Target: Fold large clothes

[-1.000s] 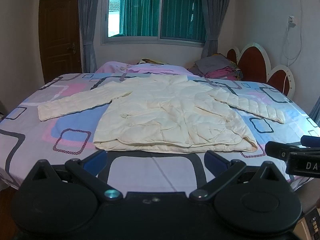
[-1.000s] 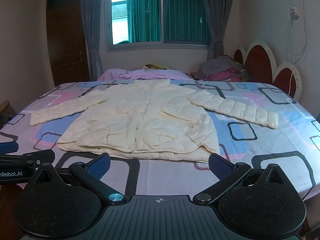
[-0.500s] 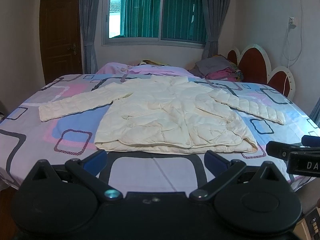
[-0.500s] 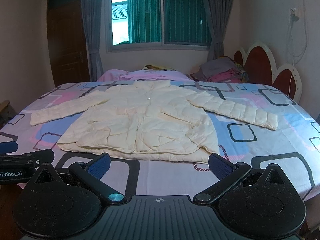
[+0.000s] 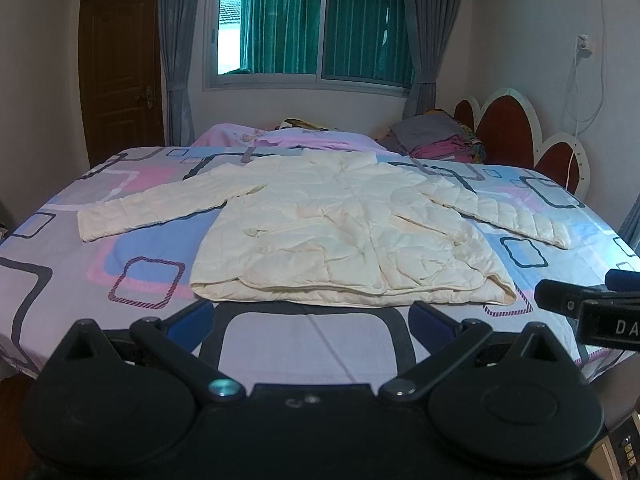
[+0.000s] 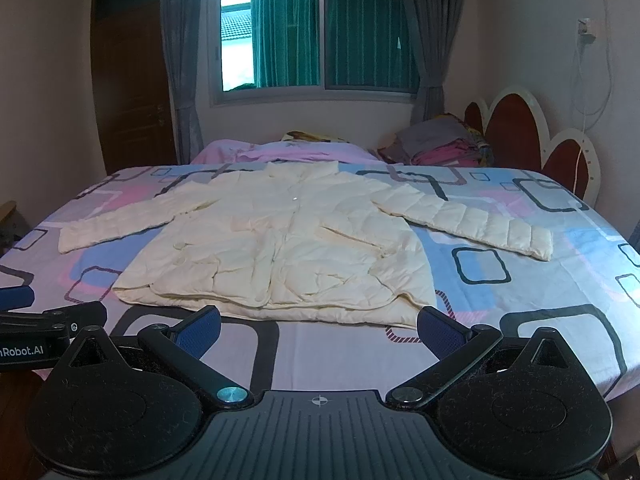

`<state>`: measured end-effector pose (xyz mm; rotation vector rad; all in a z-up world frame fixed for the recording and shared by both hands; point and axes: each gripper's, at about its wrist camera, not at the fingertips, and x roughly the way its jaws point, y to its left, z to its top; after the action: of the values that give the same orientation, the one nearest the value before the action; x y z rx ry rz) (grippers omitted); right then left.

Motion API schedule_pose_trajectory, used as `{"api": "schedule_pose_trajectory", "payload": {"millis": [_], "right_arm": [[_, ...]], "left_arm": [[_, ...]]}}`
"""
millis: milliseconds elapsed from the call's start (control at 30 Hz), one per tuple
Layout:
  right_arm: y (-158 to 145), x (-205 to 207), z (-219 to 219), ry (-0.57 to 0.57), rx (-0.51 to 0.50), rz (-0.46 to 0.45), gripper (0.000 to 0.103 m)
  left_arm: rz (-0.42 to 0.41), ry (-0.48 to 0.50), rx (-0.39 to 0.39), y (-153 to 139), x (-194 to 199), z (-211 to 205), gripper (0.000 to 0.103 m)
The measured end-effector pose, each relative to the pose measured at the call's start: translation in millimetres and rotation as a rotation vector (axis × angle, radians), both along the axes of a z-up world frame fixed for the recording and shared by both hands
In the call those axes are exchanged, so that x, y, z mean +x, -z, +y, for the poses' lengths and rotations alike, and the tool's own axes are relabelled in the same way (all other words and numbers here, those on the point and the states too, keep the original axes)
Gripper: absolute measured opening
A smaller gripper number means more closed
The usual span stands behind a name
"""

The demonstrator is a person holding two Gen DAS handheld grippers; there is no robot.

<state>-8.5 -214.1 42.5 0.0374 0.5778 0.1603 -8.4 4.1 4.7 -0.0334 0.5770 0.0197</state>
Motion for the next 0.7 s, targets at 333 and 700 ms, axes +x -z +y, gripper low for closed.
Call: {"api": "schedule_pose_trajectory", "payload": {"millis": [333,700], "right_arm": [[0,0,0,0.000,-0.001,-0.001,0.103],[0,13,-2,0.036,-0.018,-0.007,0.103]], "left_arm": [[0.007,-0.012,-0.010,1,-3,8,0.103],[-0.010,0.015,-0.045,-2,10,17,0.103]]}}
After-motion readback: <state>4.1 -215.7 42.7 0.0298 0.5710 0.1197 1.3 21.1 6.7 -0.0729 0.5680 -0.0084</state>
